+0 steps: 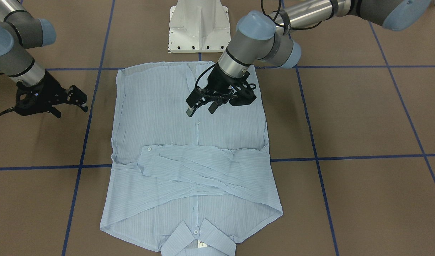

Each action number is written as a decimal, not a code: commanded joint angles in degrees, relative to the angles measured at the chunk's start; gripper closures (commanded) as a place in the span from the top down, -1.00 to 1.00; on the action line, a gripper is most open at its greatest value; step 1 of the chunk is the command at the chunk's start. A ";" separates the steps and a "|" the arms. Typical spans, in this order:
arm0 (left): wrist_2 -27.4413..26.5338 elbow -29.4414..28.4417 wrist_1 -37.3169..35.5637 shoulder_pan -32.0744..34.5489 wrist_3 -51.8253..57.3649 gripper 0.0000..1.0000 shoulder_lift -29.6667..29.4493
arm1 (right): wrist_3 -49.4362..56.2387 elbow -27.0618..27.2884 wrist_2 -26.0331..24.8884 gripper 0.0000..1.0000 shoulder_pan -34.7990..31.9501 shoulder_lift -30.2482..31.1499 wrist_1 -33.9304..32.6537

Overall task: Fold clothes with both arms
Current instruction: 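Move both grippers down to the shirt hem corners nearest the robot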

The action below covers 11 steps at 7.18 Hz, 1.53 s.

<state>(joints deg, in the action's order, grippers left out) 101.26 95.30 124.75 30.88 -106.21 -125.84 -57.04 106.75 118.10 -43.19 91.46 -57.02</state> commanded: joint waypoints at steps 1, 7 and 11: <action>-0.27 14.67 -7.21 -1.77 3.63 0.93 11.27 | -10.06 5.73 -7.68 1.00 10.98 4.33 0.50; -0.45 17.63 -8.21 -2.14 3.91 0.88 13.26 | -17.67 8.82 -21.67 0.85 27.54 2.16 -7.20; -0.45 17.55 -8.21 -2.14 3.91 0.88 13.43 | -17.67 9.79 -21.51 0.27 28.69 2.15 -9.34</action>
<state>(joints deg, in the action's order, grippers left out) 100.81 112.88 116.54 28.74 -102.30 -112.48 -74.71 116.47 96.56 -14.87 93.56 -66.01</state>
